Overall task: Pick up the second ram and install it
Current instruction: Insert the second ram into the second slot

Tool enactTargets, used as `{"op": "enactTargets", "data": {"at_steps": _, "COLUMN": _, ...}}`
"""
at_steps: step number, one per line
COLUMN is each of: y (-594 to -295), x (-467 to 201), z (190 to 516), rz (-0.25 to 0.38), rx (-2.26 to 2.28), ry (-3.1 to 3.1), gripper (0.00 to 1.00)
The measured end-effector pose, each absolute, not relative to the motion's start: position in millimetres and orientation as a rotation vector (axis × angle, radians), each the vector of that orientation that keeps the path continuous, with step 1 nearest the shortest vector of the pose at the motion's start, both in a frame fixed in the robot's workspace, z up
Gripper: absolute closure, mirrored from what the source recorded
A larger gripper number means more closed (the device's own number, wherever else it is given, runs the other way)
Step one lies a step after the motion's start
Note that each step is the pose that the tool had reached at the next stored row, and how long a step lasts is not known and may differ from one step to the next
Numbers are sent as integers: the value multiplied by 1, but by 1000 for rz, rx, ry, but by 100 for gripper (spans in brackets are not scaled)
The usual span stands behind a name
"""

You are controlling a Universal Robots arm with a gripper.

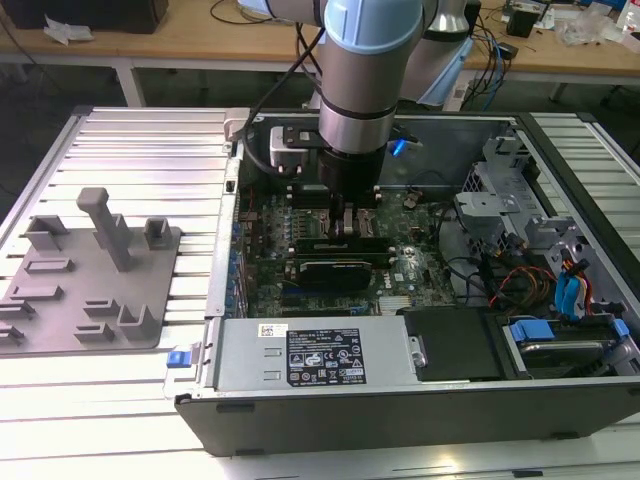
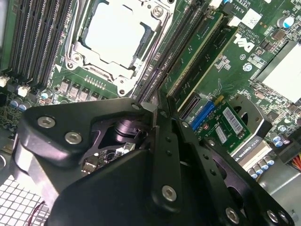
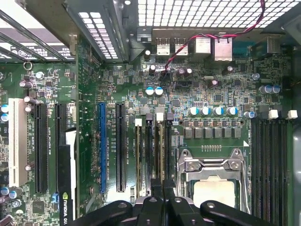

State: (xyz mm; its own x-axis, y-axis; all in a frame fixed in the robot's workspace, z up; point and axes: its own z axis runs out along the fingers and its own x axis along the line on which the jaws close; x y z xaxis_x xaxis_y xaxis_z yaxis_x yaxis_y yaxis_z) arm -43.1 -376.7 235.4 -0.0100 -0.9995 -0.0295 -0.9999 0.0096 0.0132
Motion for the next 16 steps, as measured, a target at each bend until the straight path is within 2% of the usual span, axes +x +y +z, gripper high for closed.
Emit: {"op": "enactTargets", "data": {"at_steps": 16, "y": -377, "x": -43, "z": 225, "rz": 48, "rx": -2202, "ry": 2224, "gripper": 91}}
